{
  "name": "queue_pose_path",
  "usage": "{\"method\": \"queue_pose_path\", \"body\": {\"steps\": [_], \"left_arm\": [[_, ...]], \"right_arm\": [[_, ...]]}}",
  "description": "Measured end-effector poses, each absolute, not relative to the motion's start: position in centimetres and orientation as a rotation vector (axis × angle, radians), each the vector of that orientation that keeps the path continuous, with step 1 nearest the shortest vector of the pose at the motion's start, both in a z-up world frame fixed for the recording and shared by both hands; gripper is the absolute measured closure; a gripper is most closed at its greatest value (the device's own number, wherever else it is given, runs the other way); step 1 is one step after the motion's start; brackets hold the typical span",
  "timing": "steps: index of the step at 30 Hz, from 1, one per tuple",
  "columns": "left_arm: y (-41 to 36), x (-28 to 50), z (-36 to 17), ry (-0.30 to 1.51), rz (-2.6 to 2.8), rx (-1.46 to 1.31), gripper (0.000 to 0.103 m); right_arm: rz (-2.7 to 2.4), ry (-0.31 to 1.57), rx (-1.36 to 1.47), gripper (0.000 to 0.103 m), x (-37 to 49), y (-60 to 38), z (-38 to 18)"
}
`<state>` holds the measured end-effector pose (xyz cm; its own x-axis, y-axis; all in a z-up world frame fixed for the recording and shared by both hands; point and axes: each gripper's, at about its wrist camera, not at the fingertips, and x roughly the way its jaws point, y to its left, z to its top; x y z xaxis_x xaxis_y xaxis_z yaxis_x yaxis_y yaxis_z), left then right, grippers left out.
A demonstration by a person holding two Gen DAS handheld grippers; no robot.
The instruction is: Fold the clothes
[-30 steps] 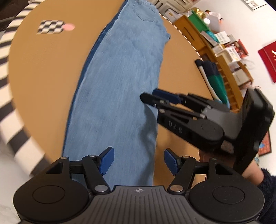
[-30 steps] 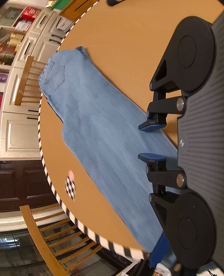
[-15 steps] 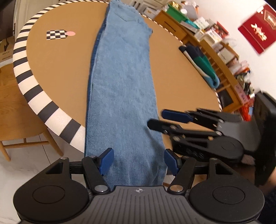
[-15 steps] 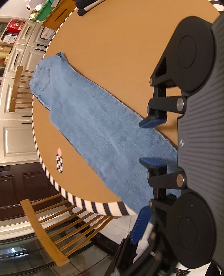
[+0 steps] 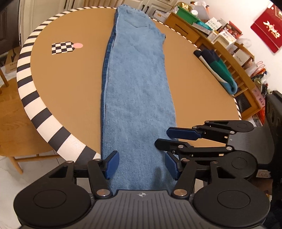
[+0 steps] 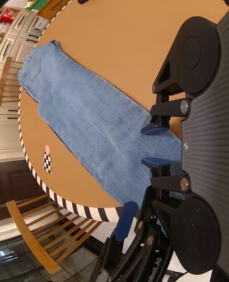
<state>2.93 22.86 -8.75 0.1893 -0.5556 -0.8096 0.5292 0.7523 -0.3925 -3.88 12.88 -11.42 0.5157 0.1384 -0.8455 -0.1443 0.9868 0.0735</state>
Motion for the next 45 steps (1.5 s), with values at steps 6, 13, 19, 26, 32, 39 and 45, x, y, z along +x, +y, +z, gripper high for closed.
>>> {"method": "queue_pose_path", "body": {"steps": [6,13,19,26,32,39,45], "left_arm": [[23.6,2.3,-8.6,1.126,-0.775,0.050,0.042],[24.9,2.3,-8.9,1.136,-0.762,0.033,0.040],[26.0,3.5,-9.3,1.162,-0.772,-0.031,0.040],[25.8,4.0,-9.3,1.171,-0.792,-0.047,0.035],[25.0,3.3,-9.4,1.170,-0.819,-0.004,0.045],[26.7,4.8,-10.5,1.237,-0.741,-0.131,0.090],[26.3,4.9,-10.6,1.255,-0.707,-0.152,0.095]], "right_arm": [[0.181,1.016,0.009,0.073,-4.1,12.5,-11.6],[0.187,1.035,0.058,0.073,-3.8,11.7,-11.4],[0.183,1.040,0.111,0.069,-3.7,11.4,-11.4],[0.179,1.037,0.134,0.064,-3.7,11.5,-11.3],[0.187,1.037,0.135,0.058,-3.7,11.7,-11.4],[0.208,1.041,0.128,0.045,-3.6,12.1,-11.4],[0.209,1.035,0.126,0.045,-3.7,12.3,-11.4]]}}
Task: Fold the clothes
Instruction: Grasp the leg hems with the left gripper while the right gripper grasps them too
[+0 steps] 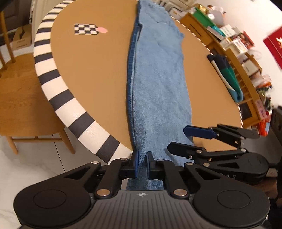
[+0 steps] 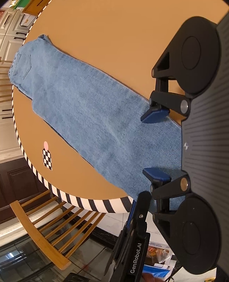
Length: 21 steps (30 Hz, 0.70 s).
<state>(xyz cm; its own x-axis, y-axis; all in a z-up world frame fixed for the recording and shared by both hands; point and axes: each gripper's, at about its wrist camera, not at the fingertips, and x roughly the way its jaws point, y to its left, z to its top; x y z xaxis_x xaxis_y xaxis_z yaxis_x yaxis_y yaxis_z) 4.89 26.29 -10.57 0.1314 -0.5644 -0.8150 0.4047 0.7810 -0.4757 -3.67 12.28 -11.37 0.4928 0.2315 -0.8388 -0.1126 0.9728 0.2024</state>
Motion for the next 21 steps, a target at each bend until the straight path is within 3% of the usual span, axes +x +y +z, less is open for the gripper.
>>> {"method": "queue_pose_path", "body": {"steps": [3,14,17,19,21], "left_arm": [[26.5,5.0,-10.7,1.262,-0.706,-0.172,0.095],[26.6,5.6,-10.8,1.281,-0.713,-0.195,0.096],[26.7,5.7,-10.9,1.285,-0.714,-0.200,0.096],[26.8,5.8,-10.9,1.289,-0.714,-0.207,0.096],[26.8,5.8,-10.9,1.294,-0.713,-0.218,0.095]], "right_arm": [[0.176,1.000,0.197,0.055,-4.4,11.2,-10.8],[0.083,1.023,0.858,0.062,-9.9,5.5,-13.6],[0.090,1.031,0.871,0.069,-9.6,6.7,-14.0],[0.095,1.036,0.879,0.090,-9.4,7.4,-14.3],[0.090,1.026,0.904,0.092,-9.6,7.4,-14.6]]}}
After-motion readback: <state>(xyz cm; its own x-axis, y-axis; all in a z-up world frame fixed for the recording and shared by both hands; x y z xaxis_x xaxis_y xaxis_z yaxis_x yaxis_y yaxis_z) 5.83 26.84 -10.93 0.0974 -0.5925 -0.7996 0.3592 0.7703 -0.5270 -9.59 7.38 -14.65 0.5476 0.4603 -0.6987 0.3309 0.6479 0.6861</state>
